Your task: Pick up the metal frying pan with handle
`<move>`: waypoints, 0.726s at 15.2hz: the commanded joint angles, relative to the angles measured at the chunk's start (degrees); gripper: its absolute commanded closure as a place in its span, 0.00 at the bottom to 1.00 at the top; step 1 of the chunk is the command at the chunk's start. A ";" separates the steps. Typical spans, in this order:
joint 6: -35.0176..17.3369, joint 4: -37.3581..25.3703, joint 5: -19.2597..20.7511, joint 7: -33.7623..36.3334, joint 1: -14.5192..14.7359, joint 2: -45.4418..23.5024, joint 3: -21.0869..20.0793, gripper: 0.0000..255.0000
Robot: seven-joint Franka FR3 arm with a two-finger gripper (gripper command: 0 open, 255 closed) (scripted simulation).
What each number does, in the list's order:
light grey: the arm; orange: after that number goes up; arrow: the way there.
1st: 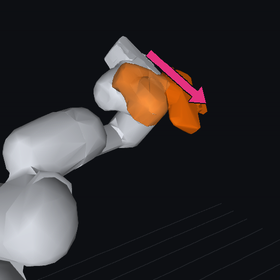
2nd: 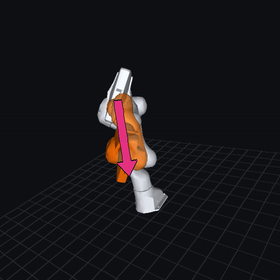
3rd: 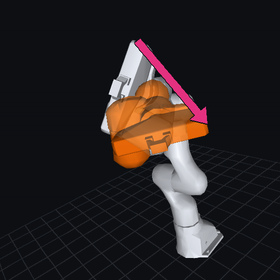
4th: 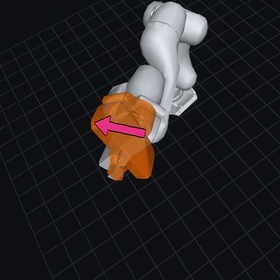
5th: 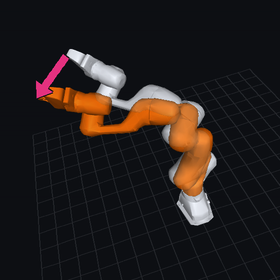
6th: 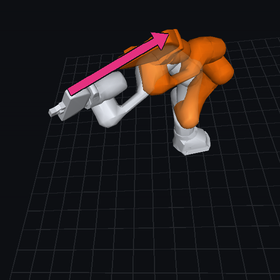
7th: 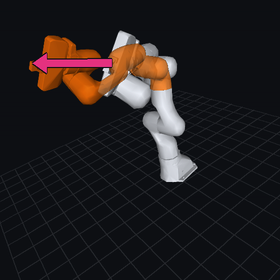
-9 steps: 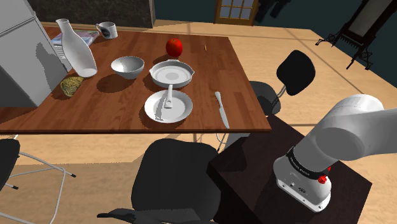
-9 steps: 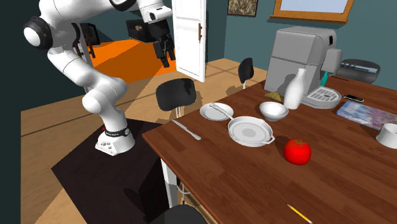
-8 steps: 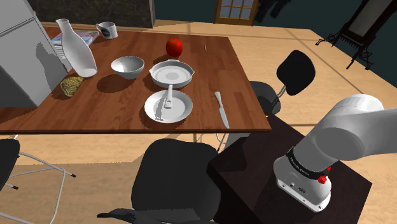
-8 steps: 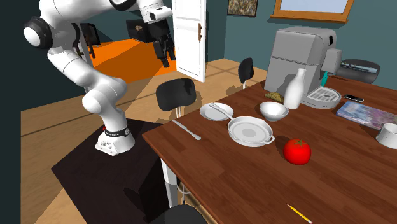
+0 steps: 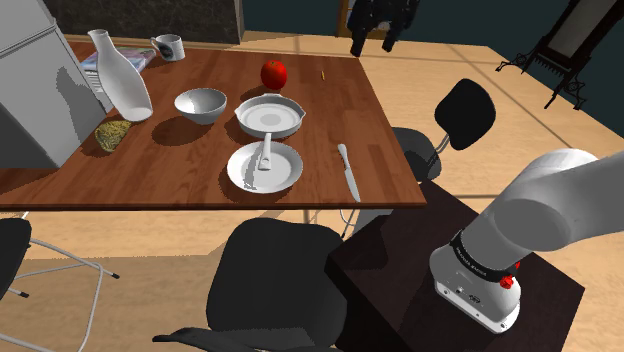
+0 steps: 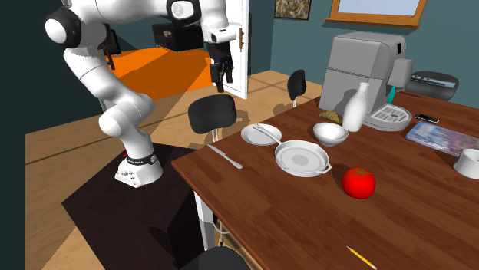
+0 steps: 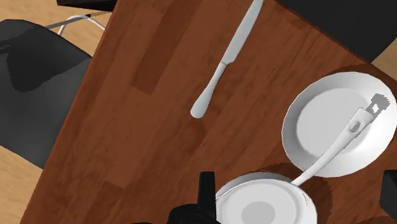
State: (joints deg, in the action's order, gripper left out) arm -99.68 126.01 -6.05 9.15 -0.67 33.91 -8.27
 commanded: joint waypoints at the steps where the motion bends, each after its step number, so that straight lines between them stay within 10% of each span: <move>1: -1.18 -1.57 -0.56 3.52 -0.47 -4.60 -1.66 0.00; 11: -4.61 -12.75 -0.88 20.23 -1.50 -27.93 -7.41 0.00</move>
State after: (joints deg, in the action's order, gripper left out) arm -103.99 114.89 -7.09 27.59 -2.10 8.83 -15.27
